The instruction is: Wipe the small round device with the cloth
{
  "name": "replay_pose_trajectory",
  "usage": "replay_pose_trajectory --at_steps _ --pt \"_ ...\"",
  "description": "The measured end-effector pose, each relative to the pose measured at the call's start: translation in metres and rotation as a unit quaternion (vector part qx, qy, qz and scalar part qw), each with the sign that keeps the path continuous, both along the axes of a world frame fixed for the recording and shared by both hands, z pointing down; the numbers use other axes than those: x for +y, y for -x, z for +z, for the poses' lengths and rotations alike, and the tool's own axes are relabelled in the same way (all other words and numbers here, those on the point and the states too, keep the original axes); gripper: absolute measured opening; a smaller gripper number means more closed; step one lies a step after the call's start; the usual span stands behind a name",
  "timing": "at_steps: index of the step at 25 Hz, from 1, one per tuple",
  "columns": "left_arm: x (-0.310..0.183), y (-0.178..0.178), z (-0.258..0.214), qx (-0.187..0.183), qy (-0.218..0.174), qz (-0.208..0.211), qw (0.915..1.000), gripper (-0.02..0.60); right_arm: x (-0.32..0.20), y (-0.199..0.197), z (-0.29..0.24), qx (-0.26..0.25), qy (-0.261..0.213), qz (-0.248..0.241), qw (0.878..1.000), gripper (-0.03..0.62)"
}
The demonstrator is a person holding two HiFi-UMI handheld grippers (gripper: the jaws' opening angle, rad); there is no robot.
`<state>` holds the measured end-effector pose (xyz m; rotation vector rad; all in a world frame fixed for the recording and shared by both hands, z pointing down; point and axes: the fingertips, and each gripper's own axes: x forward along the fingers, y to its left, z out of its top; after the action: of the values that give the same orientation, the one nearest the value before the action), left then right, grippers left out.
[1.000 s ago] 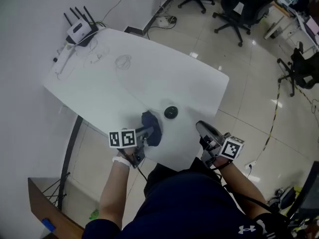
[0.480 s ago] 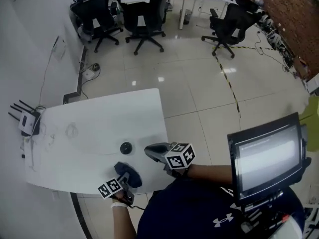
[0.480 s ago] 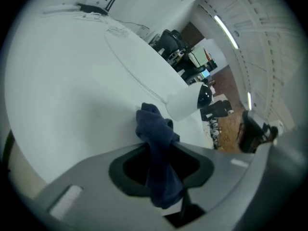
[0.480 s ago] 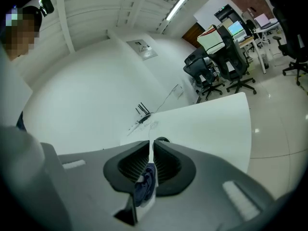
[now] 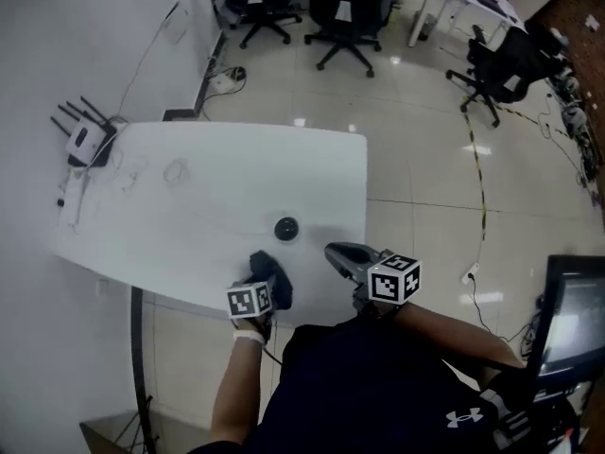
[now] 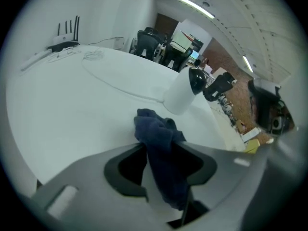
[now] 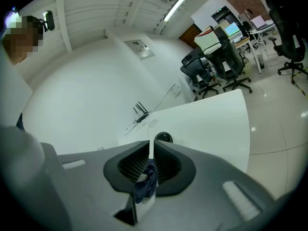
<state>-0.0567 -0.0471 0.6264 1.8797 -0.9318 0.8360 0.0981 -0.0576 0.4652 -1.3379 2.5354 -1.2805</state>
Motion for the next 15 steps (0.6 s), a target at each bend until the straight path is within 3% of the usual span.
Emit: replay_pose_trajectory --at_steps 3,8,15 --pt "-0.019 -0.010 -0.002 0.013 -0.007 0.001 0.9999 0.183 -0.012 -0.007 0.000 0.016 0.001 0.009 1.000 0.034" --pt "-0.034 0.016 0.005 0.035 -0.015 -0.015 0.9992 0.192 -0.023 0.025 0.015 0.026 0.008 0.003 1.000 0.034" --pt "-0.034 0.019 0.004 0.041 -0.020 -0.014 0.9989 0.192 -0.025 0.046 0.017 0.036 0.011 -0.020 0.999 0.034"
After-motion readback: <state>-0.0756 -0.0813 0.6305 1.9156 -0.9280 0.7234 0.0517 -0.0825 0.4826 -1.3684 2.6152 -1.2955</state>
